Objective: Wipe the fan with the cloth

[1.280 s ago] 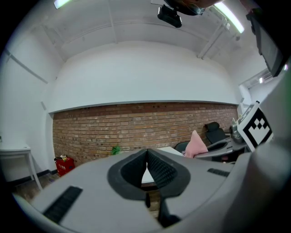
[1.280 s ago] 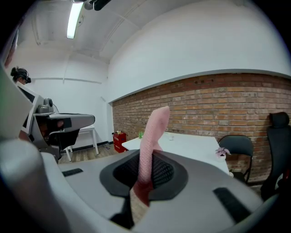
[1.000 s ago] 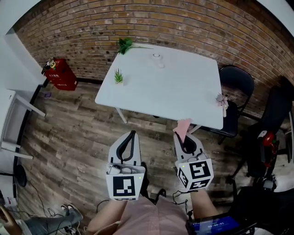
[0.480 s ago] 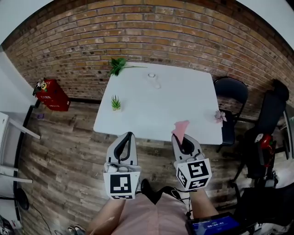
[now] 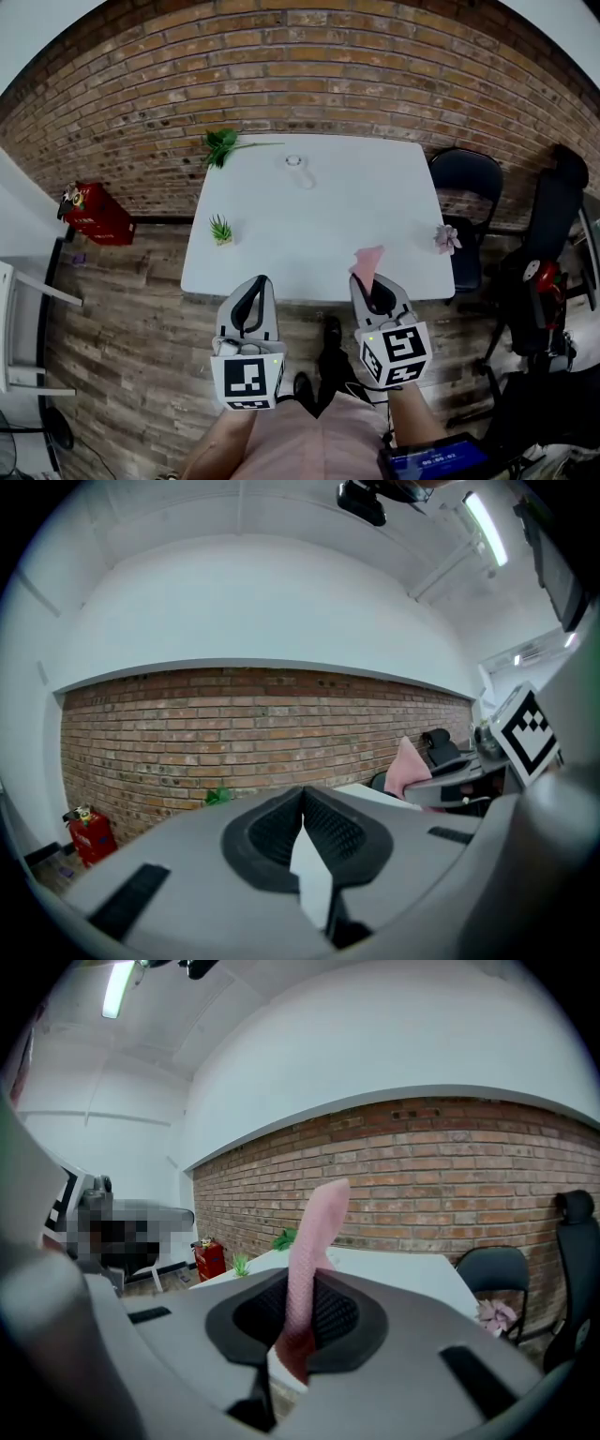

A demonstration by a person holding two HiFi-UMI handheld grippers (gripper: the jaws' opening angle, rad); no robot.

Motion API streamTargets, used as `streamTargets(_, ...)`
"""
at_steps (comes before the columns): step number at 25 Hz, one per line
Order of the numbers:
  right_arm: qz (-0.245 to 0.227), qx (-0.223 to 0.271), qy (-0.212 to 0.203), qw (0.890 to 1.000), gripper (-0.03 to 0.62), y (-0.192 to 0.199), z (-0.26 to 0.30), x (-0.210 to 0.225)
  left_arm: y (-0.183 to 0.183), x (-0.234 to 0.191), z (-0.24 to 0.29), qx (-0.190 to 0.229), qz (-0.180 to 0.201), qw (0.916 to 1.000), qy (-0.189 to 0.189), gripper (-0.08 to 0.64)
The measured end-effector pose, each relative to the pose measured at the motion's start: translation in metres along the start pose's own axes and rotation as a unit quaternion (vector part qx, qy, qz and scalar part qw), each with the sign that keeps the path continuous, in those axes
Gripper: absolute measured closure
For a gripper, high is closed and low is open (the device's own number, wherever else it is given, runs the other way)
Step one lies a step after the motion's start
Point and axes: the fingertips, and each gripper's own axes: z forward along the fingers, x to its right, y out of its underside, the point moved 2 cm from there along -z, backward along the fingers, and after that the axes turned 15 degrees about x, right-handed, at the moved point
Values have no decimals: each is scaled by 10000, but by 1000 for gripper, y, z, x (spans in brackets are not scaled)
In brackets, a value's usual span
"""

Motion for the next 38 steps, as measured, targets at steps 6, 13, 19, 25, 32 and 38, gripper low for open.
streamTargets(6, 168, -147, -17, 9998, 552, 19, 38, 36, 18, 1, 52, -154, 32, 9999, -13, 548)
streamTargets(13, 421, -281, -248, 9984, 552, 37, 106, 93, 49, 0, 132, -614, 201, 9978, -152, 548)
streamTargets(19, 420, -205, -561, 9973, 552, 20, 154, 128, 28, -7, 192, -465, 323, 9969, -550, 548)
streamTargets(25, 326, 14, -771, 9965, 551, -3, 192, 145, 5, -16, 219, -272, 510, 9953, -773, 546)
streamTargets(32, 374, 24, -800, 9961, 551, -6, 212, 149, 5, -24, 228, -350, 573, 9939, -872, 546)
streamTargets(38, 292, -257, -790, 9961, 551, 10, 236, 146, 34, -42, 238, -619, 284, 9938, -877, 546)
